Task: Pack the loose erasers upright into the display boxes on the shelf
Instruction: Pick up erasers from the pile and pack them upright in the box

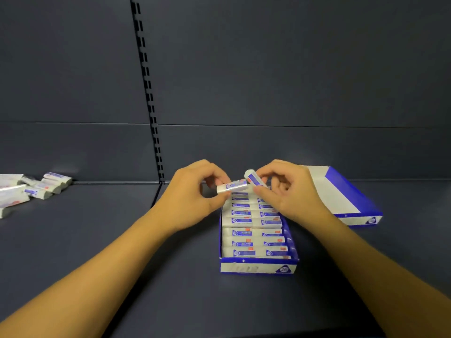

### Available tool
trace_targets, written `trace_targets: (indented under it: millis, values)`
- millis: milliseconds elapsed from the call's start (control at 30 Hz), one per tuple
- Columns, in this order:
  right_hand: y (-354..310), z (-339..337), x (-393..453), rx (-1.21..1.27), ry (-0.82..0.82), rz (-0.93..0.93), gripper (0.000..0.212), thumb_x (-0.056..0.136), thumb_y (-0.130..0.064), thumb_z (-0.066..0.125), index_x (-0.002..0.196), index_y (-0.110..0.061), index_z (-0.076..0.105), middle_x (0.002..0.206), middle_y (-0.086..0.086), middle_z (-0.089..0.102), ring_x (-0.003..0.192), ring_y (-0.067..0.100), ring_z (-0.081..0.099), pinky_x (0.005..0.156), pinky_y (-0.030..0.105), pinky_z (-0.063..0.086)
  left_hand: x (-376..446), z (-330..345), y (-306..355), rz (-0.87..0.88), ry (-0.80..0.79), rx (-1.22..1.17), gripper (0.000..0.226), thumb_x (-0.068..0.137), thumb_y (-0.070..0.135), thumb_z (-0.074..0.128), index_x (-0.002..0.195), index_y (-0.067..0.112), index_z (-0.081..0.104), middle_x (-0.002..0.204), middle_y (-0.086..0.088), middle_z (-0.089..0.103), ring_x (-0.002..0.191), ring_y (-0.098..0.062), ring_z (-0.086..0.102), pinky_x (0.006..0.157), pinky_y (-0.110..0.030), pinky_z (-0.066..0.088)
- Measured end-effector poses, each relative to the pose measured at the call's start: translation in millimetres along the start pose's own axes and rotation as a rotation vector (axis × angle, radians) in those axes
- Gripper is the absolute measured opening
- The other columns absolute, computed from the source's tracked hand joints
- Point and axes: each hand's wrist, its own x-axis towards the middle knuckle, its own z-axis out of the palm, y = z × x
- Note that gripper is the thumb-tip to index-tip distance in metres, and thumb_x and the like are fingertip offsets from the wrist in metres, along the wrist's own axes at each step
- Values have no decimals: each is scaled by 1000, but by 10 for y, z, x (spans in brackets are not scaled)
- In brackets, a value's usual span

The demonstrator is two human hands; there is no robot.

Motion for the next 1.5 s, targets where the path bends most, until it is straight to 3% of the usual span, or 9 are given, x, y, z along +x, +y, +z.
trace_targets:
  millis: [100,267,367,467,633,867,1167,1333,1500]
  values:
    - [65,64,-33,58,-14,10,20,82,-32,80,97,-26,68,89,-10,70,77,19,69,63,34,59,-46,24,39,60,-29,28,21,81,18,81,92,28,66,91,14,62,88,-12,59,71,-13,43]
    - [30,35,-11,8,-60,-73,21,81,-29,82,96,-25,68,86,-12,69,67,23,67,61,43,59,-113,90,81,135,-90,86,20,82,22,80,94,25,64,93,13,59,88,-13,57,73,-11,38]
    - [15,42,-51,-19,-81,-94,24,78,-32,80,98,-23,70,75,-22,61,62,23,66,60,46,60,-140,79,93,171,-108,116,22,83,25,82,96,24,64,94,14,57,89,-10,55,75,-11,37]
    - [34,25,-57,-30,-84,-78,24,79,-21,84,99,-20,71,67,-26,57,57,23,63,58,47,59,-149,61,88,166,-127,105,26,80,31,84,97,24,65,93,17,56,88,-5,53,76,-10,37]
    - [-30,-19,-57,-35,-68,-91,21,80,-34,76,97,-27,64,75,-19,63,64,29,67,59,46,58,-152,53,92,145,-144,53,24,83,34,79,99,25,66,95,17,57,90,-8,55,74,-12,40]
    - [12,-73,-79,-16,-17,-32,20,81,-25,79,97,-23,67,86,-11,68,60,26,63,56,29,51,-172,67,121,33,-144,-48,20,83,29,81,92,31,64,93,11,63,87,-13,60,70,-29,50]
    - [22,-92,-70,-46,-11,-26,30,80,-40,72,98,-17,68,83,-16,66,63,17,60,54,13,48,-219,141,201,-29,-246,67,20,78,34,82,89,31,66,89,19,60,92,-4,52,75,-11,34]
    - [14,-82,-61,-62,-20,-42,29,77,-45,69,97,-24,64,82,-20,64,68,15,63,61,17,50,-241,123,225,-35,-296,132,19,79,38,80,90,33,66,88,22,57,93,-4,49,76,-9,35]
    - [13,-74,-61,-68,-35,-57,31,78,-42,71,98,-18,67,79,-21,62,69,14,63,61,13,49,-240,103,255,-60,-355,205,23,78,44,80,93,35,65,93,23,54,99,-2,46,80,-9,36]
